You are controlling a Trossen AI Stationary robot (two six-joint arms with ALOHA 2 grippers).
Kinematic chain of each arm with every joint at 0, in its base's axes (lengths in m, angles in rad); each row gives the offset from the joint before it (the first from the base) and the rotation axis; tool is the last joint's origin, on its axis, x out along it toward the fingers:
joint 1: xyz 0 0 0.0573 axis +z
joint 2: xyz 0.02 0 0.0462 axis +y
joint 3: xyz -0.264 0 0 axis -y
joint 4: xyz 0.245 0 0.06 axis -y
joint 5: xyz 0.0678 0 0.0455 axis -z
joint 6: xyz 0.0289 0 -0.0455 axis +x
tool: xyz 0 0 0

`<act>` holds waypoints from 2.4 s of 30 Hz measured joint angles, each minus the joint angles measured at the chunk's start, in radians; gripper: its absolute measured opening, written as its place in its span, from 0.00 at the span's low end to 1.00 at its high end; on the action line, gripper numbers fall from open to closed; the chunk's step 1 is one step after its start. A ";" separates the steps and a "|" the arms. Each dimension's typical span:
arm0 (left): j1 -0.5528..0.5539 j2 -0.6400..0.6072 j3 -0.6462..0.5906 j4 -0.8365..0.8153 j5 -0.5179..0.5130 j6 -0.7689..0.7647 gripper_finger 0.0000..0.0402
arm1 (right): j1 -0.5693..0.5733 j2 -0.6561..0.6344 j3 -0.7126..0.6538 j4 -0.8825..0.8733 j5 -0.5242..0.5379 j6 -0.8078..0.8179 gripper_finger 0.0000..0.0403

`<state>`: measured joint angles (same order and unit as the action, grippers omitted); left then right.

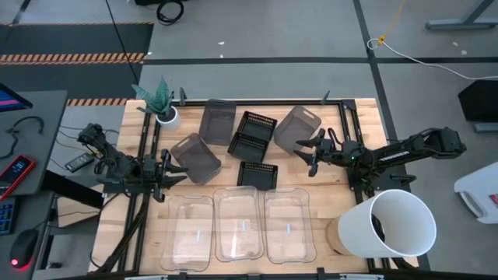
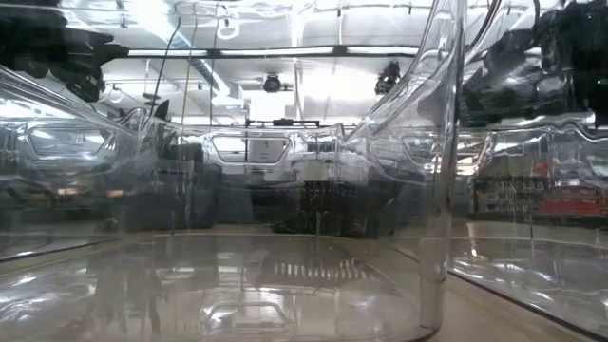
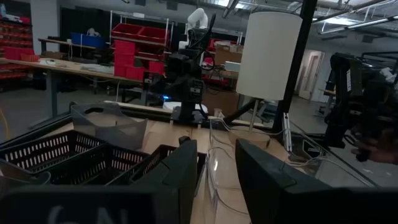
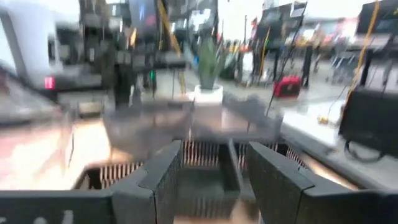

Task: Stack baskets by color
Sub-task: Stack the middle transparent bin on top of the right transparent bin

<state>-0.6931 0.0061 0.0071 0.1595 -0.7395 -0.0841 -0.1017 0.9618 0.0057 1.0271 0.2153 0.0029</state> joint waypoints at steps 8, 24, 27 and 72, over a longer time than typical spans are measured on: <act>0.000 0.000 0.000 0.000 0.000 0.000 0.29 | 0.001 0.000 0.036 0.191 -0.058 0.330 0.45; 0.000 0.000 0.000 0.000 0.000 0.000 0.29 | 0.002 0.003 0.226 0.087 -0.295 0.254 0.45; 0.000 0.000 0.000 0.000 0.000 0.000 0.29 | 0.002 0.003 0.226 0.035 -0.275 0.307 0.45; 0.000 0.000 0.000 0.000 0.000 0.000 0.29 | 0.538 0.527 1.021 -1.286 0.006 0.326 0.42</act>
<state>-0.6930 0.0059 0.0071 0.1593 -0.7395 -0.0841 0.4366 1.4888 1.0267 -0.2593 0.2214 0.3286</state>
